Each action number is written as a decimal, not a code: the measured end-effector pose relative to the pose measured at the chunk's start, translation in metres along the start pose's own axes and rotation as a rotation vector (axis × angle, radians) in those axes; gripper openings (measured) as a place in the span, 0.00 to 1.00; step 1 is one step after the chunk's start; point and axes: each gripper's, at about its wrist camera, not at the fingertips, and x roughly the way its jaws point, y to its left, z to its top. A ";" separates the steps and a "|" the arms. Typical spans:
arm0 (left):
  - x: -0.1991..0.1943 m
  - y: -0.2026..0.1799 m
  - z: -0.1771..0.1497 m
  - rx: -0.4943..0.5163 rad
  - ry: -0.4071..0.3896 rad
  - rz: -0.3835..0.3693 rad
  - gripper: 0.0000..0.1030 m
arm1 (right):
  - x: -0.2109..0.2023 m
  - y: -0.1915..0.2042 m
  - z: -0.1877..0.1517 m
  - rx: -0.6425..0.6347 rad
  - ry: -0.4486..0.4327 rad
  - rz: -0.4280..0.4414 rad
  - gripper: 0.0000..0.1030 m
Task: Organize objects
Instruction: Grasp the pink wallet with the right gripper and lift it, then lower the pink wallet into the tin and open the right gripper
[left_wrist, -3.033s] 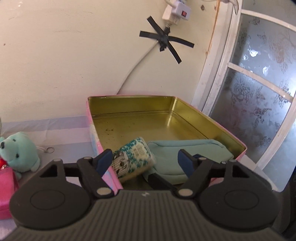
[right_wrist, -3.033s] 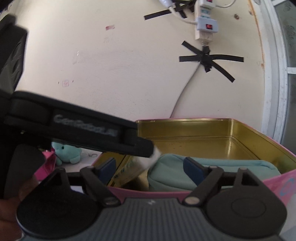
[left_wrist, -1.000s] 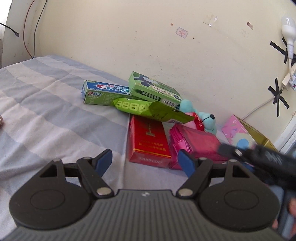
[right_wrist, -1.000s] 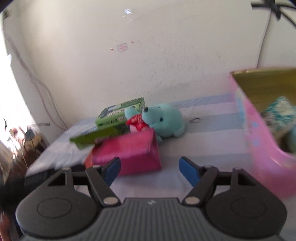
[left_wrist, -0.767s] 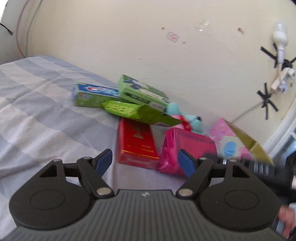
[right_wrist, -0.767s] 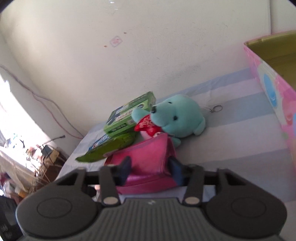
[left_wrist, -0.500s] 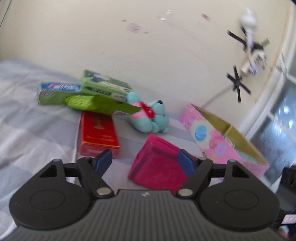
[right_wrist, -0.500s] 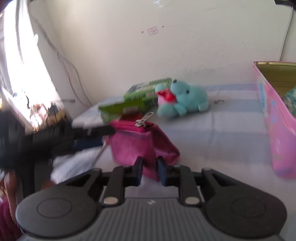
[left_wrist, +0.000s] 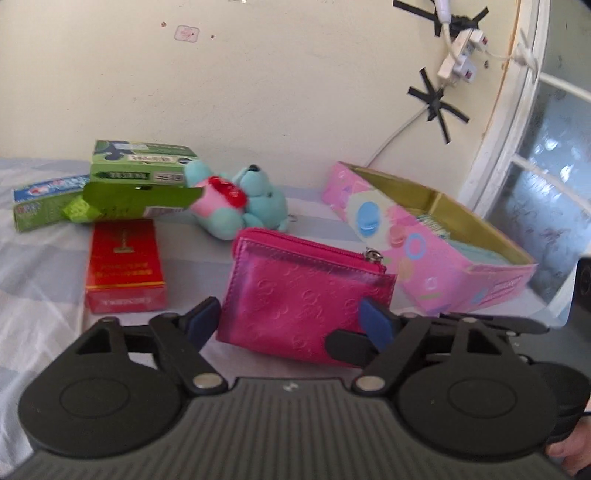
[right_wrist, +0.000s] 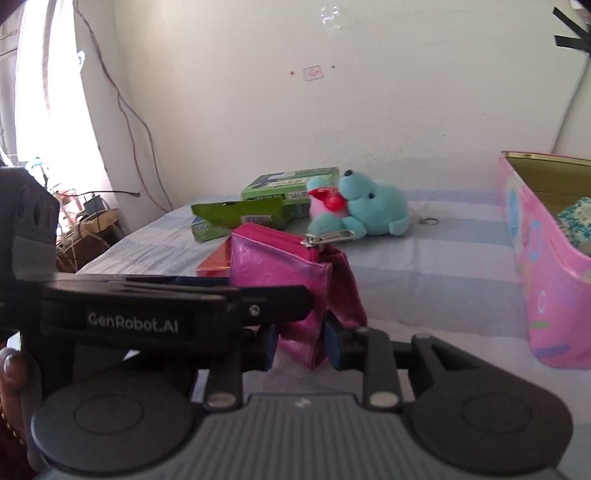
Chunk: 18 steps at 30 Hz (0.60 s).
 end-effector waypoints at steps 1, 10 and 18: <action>-0.003 -0.004 0.002 -0.023 0.002 -0.024 0.78 | -0.007 -0.001 -0.001 -0.001 -0.011 -0.003 0.25; 0.014 -0.119 0.043 0.162 -0.080 -0.173 0.78 | -0.106 -0.027 0.007 -0.072 -0.268 -0.170 0.24; 0.090 -0.214 0.060 0.323 -0.050 -0.230 0.77 | -0.148 -0.115 0.004 -0.008 -0.339 -0.346 0.20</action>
